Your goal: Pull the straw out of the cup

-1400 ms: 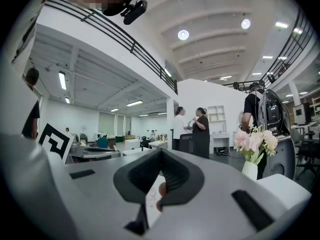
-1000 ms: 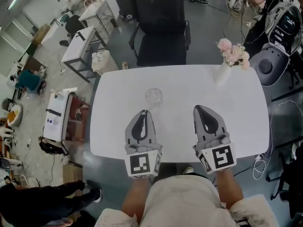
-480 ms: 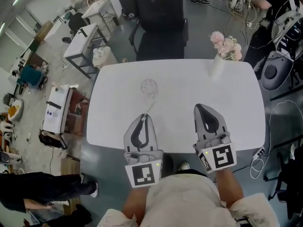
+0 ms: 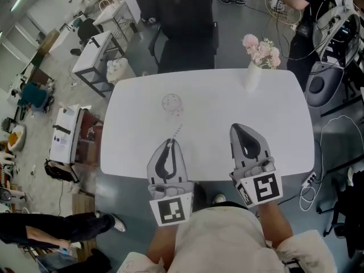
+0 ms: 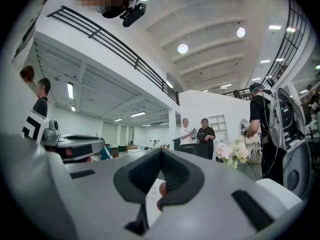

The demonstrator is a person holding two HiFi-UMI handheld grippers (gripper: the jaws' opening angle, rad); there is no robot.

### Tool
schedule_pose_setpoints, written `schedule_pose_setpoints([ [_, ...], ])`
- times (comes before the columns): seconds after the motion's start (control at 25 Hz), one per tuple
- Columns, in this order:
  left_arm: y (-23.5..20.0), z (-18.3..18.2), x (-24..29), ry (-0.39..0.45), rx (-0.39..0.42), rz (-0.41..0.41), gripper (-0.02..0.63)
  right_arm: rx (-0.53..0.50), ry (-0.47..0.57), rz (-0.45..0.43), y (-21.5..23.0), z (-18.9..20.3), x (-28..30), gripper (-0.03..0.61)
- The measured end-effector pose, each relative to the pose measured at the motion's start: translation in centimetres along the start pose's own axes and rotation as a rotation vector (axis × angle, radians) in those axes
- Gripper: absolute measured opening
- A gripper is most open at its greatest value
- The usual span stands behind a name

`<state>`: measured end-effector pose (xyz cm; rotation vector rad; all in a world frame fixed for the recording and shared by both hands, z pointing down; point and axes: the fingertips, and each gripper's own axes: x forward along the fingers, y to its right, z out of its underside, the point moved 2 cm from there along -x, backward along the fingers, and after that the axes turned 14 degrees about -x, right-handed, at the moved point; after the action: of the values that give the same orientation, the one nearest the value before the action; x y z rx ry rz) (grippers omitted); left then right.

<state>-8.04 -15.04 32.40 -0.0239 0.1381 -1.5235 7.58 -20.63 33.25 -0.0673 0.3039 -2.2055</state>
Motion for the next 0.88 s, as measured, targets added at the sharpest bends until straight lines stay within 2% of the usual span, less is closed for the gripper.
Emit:
schedule_pose_setpoints([
  [0.6, 0.7, -0.8, 0.4, 0.002, 0.004, 0.012, 0.021, -0.048, -0.013, -0.013, 0.4, -0.6, -0.4, 0.000],
  [0.88, -1.7, -1.2, 2.0, 0.001, -0.001, 0.013, 0.021, -0.050, -0.017, -0.010, -0.3, -0.9, 2.2, 0.000],
])
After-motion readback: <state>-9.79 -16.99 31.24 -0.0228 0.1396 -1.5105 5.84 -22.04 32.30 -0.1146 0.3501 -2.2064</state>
